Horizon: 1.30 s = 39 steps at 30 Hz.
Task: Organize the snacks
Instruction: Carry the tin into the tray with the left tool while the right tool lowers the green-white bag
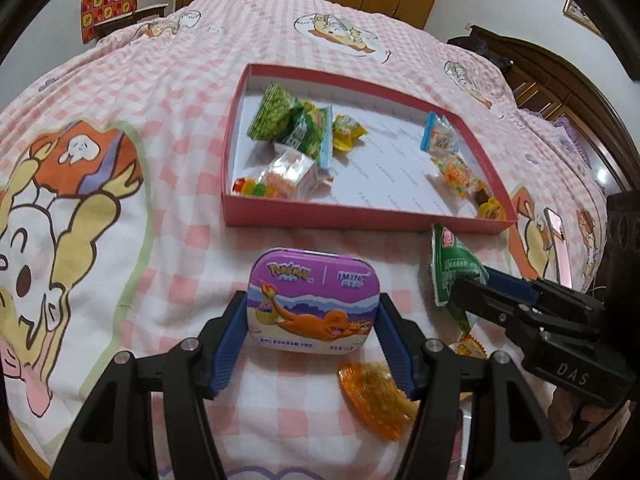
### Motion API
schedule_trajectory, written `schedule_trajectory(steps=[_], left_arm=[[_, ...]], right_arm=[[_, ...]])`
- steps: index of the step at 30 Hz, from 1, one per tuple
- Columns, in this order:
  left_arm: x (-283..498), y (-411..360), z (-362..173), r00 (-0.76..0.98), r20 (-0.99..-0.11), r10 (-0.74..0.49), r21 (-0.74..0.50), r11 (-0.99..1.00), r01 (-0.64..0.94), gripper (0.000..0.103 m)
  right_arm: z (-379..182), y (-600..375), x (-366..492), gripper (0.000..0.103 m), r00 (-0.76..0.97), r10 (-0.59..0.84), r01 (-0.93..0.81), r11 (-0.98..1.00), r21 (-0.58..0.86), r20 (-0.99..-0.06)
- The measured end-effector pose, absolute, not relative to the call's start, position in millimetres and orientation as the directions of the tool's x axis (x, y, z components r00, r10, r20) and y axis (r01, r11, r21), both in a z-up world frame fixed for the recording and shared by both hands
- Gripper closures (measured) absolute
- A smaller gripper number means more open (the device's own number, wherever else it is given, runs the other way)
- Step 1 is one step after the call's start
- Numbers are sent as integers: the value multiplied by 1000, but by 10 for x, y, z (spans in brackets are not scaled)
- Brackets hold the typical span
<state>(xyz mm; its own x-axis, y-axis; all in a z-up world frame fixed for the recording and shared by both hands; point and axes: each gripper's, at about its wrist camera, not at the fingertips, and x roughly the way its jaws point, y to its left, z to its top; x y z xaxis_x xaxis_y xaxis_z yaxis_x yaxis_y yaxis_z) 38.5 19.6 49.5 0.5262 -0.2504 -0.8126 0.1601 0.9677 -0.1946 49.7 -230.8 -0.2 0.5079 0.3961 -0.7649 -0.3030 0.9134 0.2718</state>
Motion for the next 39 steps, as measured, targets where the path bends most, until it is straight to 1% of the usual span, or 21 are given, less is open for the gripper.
schedule_trajectory(steps=[11, 23, 39], left_arm=[[521, 18, 706, 544, -795, -268, -179, 961, 212, 38], [870, -135, 852, 557, -781, -283, -170, 954, 245, 38], [1587, -324, 900, 583, -766, -272, -142, 956, 258, 38]], right_arm=[[204, -2413, 449, 65, 528, 423, -309, 903, 297, -737], [345, -2551, 613, 65, 554, 393, -278, 918, 281, -734], [447, -2529, 1084, 65, 590, 363, -256, 931, 259, -722]])
